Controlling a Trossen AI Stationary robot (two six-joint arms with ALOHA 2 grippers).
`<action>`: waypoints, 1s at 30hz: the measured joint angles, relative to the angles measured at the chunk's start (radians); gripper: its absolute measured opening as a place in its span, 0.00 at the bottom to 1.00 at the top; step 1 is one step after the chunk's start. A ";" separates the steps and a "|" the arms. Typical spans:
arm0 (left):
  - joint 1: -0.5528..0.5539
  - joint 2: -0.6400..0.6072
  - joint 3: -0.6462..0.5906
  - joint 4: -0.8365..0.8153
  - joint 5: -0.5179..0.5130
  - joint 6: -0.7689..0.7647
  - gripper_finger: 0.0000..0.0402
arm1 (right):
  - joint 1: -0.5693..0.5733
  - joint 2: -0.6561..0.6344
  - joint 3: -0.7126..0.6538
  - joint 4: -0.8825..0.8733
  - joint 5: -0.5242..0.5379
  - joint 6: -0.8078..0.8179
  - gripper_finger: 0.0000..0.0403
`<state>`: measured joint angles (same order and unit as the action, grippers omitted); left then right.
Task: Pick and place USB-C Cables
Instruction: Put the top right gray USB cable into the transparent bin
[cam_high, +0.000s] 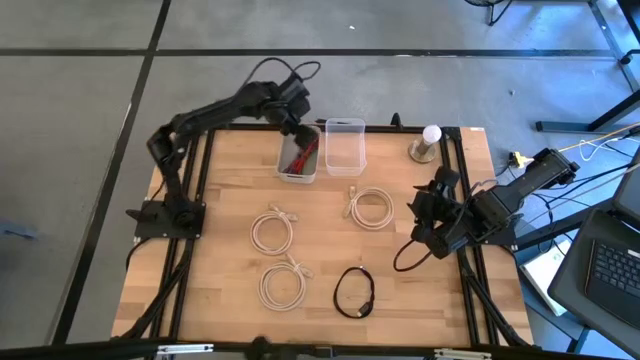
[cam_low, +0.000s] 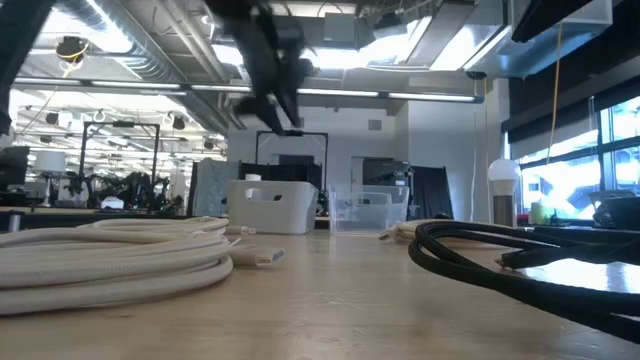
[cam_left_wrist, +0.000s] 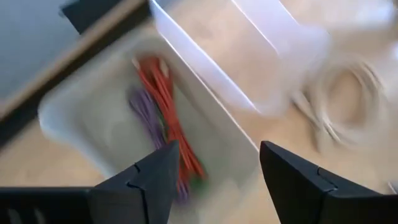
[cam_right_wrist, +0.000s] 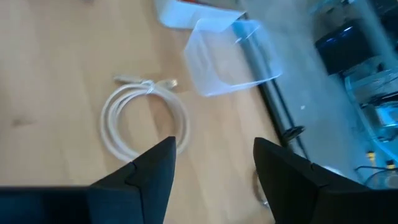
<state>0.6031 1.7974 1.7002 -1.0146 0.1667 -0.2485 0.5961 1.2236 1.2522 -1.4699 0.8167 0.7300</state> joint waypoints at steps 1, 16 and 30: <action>-0.020 -0.033 0.001 -0.044 0.003 0.000 0.53 | 0.000 0.000 0.000 0.002 -0.022 -0.001 0.54; -0.573 -0.380 -0.124 -0.039 -0.446 -0.078 0.54 | -0.046 0.001 -0.358 0.749 -0.324 -0.429 0.54; -0.811 -0.358 -0.140 -0.022 -0.669 -0.105 0.53 | -0.376 0.014 -0.545 1.024 -0.635 -0.498 0.54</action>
<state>-0.2079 1.4399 1.5606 -1.0369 -0.5019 -0.3536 0.2199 1.2375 0.7068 -0.4456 0.1819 0.2319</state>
